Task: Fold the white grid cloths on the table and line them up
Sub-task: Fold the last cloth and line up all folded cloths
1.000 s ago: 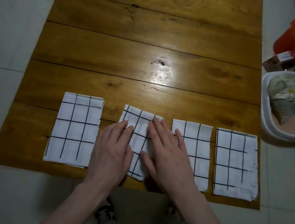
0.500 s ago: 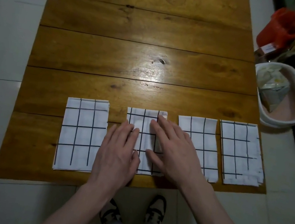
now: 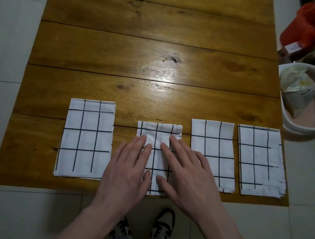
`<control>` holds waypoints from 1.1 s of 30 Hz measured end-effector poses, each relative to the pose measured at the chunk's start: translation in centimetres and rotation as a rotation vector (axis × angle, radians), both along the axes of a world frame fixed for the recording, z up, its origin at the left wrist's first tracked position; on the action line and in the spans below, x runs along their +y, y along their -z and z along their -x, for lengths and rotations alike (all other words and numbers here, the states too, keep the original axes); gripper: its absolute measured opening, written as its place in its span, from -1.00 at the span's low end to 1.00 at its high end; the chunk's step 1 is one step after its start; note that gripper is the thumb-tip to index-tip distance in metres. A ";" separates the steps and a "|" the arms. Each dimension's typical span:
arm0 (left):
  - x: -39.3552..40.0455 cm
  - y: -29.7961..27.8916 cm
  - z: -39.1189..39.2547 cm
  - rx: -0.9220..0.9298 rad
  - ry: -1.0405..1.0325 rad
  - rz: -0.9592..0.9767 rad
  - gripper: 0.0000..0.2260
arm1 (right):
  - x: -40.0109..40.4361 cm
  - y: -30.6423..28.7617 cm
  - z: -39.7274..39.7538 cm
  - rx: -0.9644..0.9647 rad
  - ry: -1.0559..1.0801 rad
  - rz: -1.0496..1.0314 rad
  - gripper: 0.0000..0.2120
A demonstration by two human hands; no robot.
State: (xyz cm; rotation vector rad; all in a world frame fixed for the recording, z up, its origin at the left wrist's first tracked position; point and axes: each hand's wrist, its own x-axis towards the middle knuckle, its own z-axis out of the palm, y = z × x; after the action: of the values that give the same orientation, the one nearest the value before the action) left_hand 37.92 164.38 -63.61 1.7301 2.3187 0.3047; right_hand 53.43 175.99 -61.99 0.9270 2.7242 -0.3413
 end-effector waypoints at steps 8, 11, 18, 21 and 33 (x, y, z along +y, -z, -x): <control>1.6 0.2 0.5 -0.007 0.018 -0.001 -0.43 | 1.8 0.2 0.3 0.024 -0.027 0.085 -0.28; 1.7 0.3 0.6 -0.014 0.020 0.002 -0.42 | 2.2 0.3 0.2 0.026 -0.036 0.066 -0.27; 2.2 0.3 0.7 -0.041 0.024 -0.006 -0.44 | 2.5 0.5 0.2 0.049 -0.010 0.080 -0.28; 2.2 0.4 0.6 -0.038 0.015 -0.006 -0.43 | 2.5 0.5 0.2 0.054 -0.007 0.076 -0.29; 2.2 0.0 0.5 -0.079 -0.025 -0.031 -0.46 | 2.0 -0.4 1.3 0.066 0.031 0.025 -0.29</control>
State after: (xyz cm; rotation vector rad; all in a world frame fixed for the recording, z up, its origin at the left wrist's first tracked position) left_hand 37.47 166.56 -63.60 1.6735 2.2925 0.4083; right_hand 52.10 178.00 -61.56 0.9691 2.7606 -0.4174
